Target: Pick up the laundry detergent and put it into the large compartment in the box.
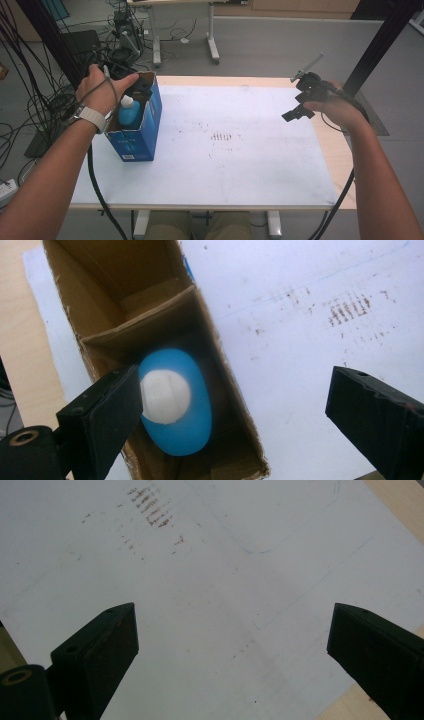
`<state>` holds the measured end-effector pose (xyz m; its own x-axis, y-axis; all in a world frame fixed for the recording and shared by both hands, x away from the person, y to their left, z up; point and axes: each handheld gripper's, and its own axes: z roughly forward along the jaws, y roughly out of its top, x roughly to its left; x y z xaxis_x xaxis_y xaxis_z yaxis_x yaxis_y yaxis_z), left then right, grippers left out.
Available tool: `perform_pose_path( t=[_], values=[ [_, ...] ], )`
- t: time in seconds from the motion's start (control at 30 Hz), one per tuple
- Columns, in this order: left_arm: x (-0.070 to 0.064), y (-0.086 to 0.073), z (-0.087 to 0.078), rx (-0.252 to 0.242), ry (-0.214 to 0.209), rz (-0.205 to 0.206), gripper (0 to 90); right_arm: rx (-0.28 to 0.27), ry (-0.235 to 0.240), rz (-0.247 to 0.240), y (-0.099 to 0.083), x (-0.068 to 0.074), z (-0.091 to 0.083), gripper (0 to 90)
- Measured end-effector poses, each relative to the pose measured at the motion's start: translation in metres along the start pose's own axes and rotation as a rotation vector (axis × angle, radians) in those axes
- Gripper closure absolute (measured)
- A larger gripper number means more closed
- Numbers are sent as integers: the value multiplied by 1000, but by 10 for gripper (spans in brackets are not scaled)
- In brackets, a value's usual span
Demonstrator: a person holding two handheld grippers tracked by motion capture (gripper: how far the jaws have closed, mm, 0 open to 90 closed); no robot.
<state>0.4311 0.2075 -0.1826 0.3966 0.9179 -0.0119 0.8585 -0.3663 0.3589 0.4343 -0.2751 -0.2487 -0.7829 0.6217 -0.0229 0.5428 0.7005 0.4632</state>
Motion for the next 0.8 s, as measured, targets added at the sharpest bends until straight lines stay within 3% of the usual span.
perform_pose_path(
  t=[0.07, 0.13, 0.27, 0.3, 0.37, 0.43, 0.8],
  values=[
    [-4, 1, -3, 10, 26, 30, 84, -3, -2, -2, 1, 1, -1, 62],
    [-5, 1, -4, 12, 22, 38, 84, -5, -2, -2, 1, 1, -2, 61],
    [-13, 2, -9, 15, 2, 96, 84, -1, 1, -1, 0, 2, -1, 62],
    [-19, 3, -9, 19, -14, 129, 83, 3, 0, 0, 0, 2, 0, 61],
    [-22, 3, -9, 18, -14, 140, 83, 5, 0, 2, 0, 2, 0, 62],
    [-30, 5, -10, 18, -28, 176, 82, 4, 2, -2, 1, 3, 0, 62],
    [-40, 6, -12, 27, -34, 222, 81, 1, -4, -1, 2, 6, -3, 62]
  ],
)
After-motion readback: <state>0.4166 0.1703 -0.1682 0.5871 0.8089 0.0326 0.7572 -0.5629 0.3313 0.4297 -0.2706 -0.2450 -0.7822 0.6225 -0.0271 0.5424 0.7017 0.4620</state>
